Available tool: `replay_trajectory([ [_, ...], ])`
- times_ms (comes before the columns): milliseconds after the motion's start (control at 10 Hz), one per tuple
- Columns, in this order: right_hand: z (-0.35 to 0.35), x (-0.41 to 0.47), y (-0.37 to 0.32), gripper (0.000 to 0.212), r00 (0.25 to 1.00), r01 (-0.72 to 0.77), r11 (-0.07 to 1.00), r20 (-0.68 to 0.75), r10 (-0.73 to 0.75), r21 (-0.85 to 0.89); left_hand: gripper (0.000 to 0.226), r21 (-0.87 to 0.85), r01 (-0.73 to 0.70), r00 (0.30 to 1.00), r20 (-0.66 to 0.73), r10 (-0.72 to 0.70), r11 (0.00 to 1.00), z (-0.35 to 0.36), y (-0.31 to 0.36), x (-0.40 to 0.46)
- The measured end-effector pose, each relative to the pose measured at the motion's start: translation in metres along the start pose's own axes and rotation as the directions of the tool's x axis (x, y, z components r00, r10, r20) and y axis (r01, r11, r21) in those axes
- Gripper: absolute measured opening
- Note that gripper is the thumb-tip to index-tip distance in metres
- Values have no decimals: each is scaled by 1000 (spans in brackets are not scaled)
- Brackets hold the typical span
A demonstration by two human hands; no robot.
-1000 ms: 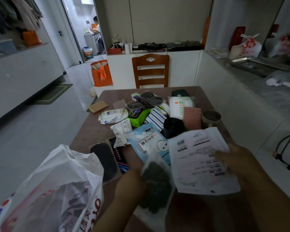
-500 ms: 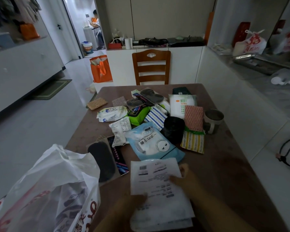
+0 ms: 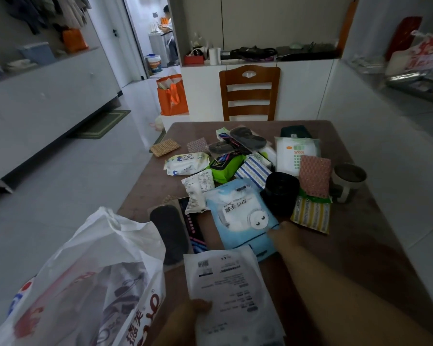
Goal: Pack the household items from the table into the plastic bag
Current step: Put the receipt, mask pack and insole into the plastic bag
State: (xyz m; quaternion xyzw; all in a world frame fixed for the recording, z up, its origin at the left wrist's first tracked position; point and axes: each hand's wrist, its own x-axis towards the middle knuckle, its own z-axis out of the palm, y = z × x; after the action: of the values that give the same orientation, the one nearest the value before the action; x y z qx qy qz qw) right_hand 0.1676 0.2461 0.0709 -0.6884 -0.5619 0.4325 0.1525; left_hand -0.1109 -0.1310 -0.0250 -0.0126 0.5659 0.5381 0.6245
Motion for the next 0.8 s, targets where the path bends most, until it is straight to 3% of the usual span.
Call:
replay_trajectory([
  [100,-14,-19,-16,17,974,196,957,-158,-164,214,43,-109,165,983,104,-154,980,80,-12,16],
  [200,-41,-53,-23,19,841,454,882,-386,-380,121,45,-106,306,946,146,-290,946,182,60,15],
  [300,-62,-92,-8,21,827,517,817,-396,-400,254,47,-64,232,940,272,-206,971,209,49,6],
  [400,-47,-116,28,27,955,288,874,-185,-233,391,63,-157,120,939,338,-61,980,212,50,16],
  [500,-20,-133,62,20,975,210,969,97,-198,-132,62,-147,66,942,334,-13,987,216,48,15],
  [600,-12,-129,67,30,971,239,909,99,-218,-341,79,223,-207,978,75,195,953,211,39,27],
  [700,-11,-108,46,50,984,151,980,110,-137,-132,82,255,-194,980,17,197,947,218,41,17],
  [800,-7,-83,24,103,908,-220,938,407,97,267,61,152,-85,991,118,68,985,230,47,8],
])
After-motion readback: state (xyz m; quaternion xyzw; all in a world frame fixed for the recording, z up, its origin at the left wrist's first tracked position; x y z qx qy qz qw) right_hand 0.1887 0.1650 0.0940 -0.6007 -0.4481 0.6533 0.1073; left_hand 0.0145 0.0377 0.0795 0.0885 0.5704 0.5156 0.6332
